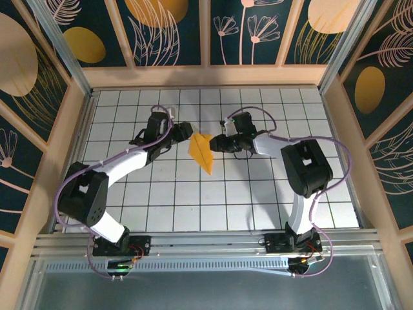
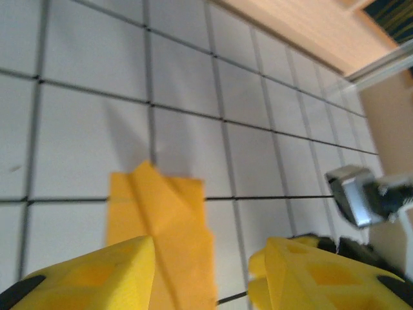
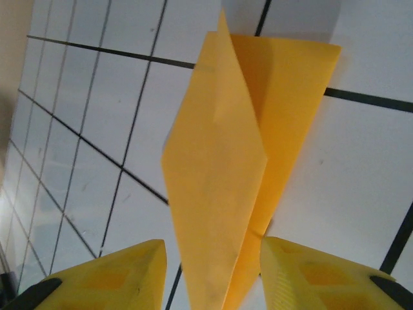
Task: Fold a paper plane with a square sheet of paper (fold left side to right side)
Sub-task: Fourth fold the wing at the center of the table.
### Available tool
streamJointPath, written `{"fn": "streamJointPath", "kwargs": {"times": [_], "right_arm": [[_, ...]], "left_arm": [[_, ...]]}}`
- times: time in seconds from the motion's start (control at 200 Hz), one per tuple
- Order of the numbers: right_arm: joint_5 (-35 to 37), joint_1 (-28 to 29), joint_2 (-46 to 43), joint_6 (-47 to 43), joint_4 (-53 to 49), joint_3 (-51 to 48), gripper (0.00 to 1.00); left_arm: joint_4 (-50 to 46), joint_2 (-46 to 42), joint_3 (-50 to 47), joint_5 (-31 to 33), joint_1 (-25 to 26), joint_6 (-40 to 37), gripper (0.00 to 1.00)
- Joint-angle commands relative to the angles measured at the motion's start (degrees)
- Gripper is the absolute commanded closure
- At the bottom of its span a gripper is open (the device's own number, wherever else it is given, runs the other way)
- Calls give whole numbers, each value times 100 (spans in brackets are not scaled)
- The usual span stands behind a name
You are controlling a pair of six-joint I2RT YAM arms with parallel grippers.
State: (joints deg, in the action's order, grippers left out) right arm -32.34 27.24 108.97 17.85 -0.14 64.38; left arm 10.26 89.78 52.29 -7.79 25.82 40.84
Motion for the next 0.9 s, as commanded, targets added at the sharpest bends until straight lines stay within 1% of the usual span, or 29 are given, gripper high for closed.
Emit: {"fn": "streamJointPath", "kwargs": {"times": [0.0,0.1,0.315,0.561,0.796,0.896], "right_arm": [[44,21,329,-124,72,274,57],[-109,28,510,-82,155,347,58],[-277,54,737,-2,275,407,65],[-450,62,831,75,404,444,73],[-553,69,942,118,479,513,75],[-654,63,967,157,561,521,83]], "left_arm": [[-73,-370,-447,736,-28,-112,50],[-110,-601,-644,903,-33,-107,48],[-173,-742,-736,1161,-39,-165,46],[-220,-671,-657,1179,-34,-177,45],[-235,-739,-580,1192,-42,-173,43],[-235,-783,-553,1179,-47,-172,42]]}}
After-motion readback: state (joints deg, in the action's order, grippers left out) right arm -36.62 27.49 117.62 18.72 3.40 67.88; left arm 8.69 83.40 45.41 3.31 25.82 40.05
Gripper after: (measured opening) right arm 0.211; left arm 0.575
